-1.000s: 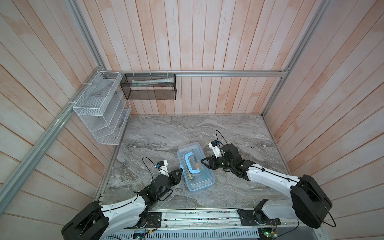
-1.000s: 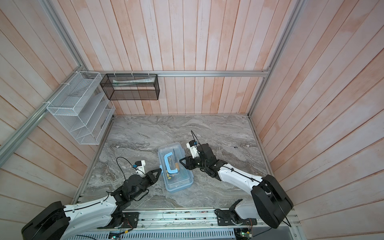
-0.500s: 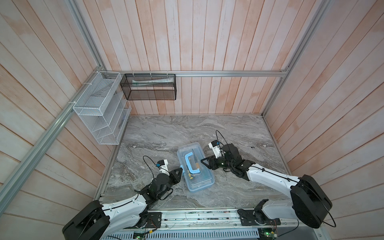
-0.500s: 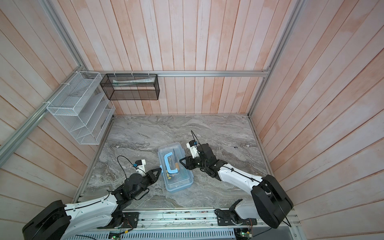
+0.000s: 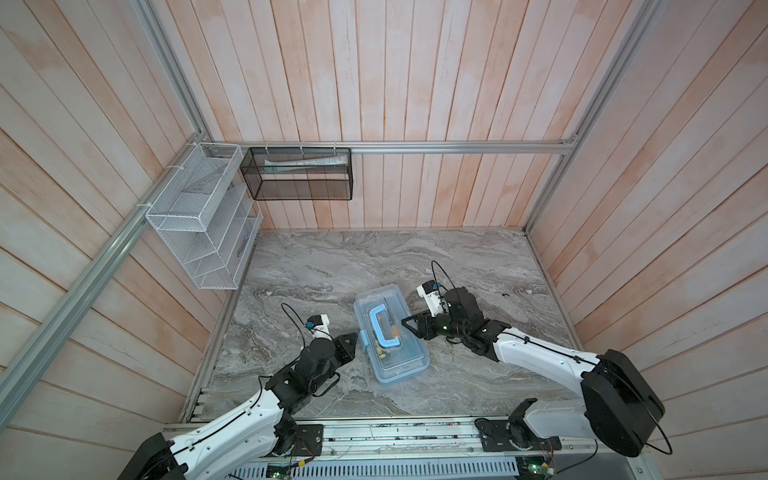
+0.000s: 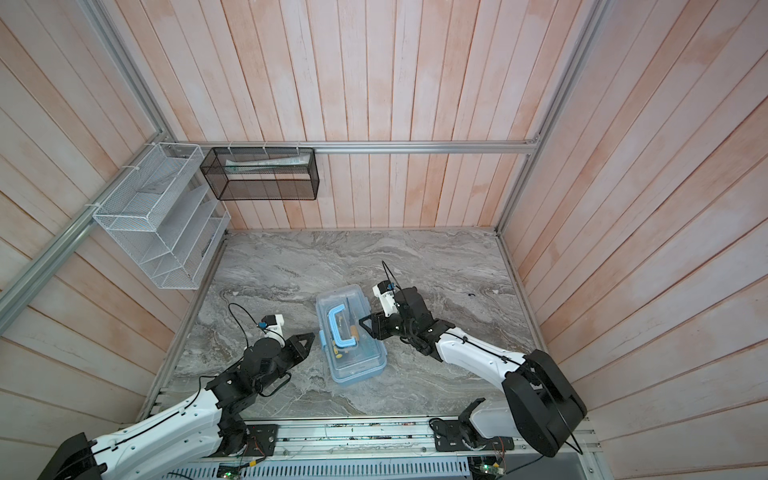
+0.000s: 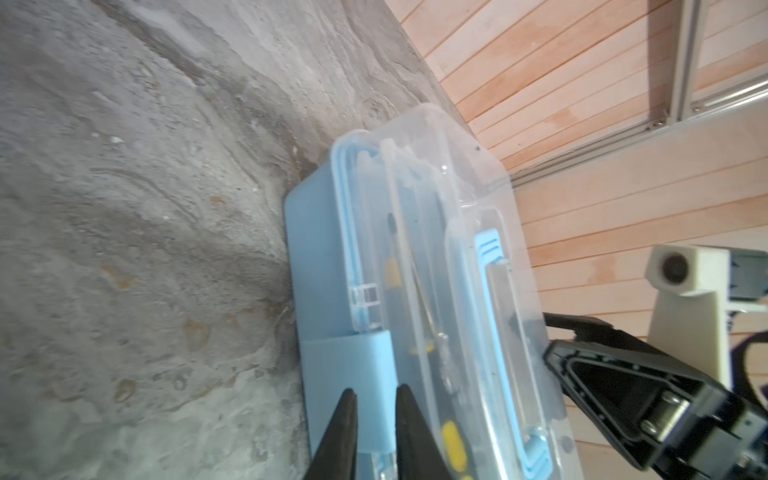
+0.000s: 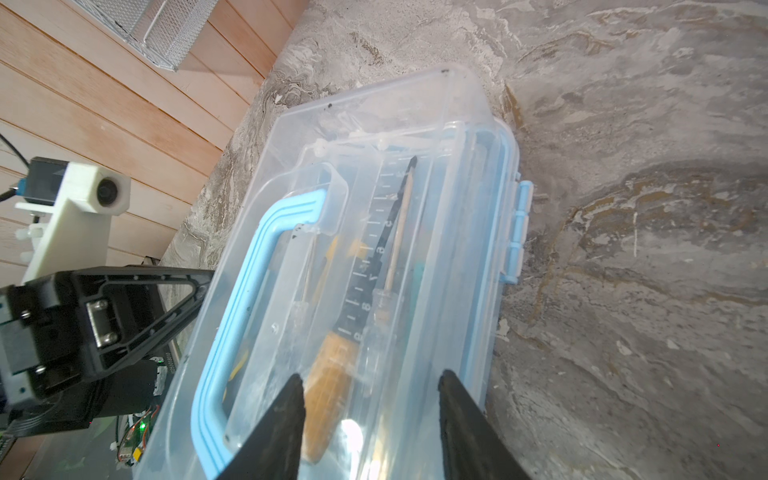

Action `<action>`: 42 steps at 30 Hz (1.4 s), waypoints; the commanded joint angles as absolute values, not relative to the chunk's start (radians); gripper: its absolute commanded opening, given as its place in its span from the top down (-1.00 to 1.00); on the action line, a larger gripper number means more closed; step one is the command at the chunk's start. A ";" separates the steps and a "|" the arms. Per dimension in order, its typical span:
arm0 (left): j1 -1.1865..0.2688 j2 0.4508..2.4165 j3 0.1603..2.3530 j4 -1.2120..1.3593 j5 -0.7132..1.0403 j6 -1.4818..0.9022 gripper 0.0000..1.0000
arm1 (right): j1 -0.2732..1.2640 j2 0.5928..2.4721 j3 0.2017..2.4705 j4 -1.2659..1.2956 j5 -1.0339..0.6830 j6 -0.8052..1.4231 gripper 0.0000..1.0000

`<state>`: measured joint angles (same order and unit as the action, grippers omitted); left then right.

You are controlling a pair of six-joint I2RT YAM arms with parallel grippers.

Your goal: Pack the tool kit

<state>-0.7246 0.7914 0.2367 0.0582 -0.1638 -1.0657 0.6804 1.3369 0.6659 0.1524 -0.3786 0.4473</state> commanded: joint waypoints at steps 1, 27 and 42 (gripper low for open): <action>-0.697 0.826 0.242 -0.037 -0.125 -1.043 0.62 | 0.693 1.346 0.647 0.056 -0.424 0.422 0.04; -0.700 1.191 0.472 0.214 0.083 -0.854 0.73 | 0.699 1.385 0.620 0.124 -0.457 0.459 0.04; -0.366 0.832 0.446 -0.009 -0.554 -0.346 -0.99 | 0.273 1.078 0.608 0.039 0.048 0.329 -0.12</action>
<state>-0.4351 0.8776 0.5030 -0.0681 -0.3225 -0.5735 0.3531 1.1366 0.6376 0.0349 -0.1501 0.3939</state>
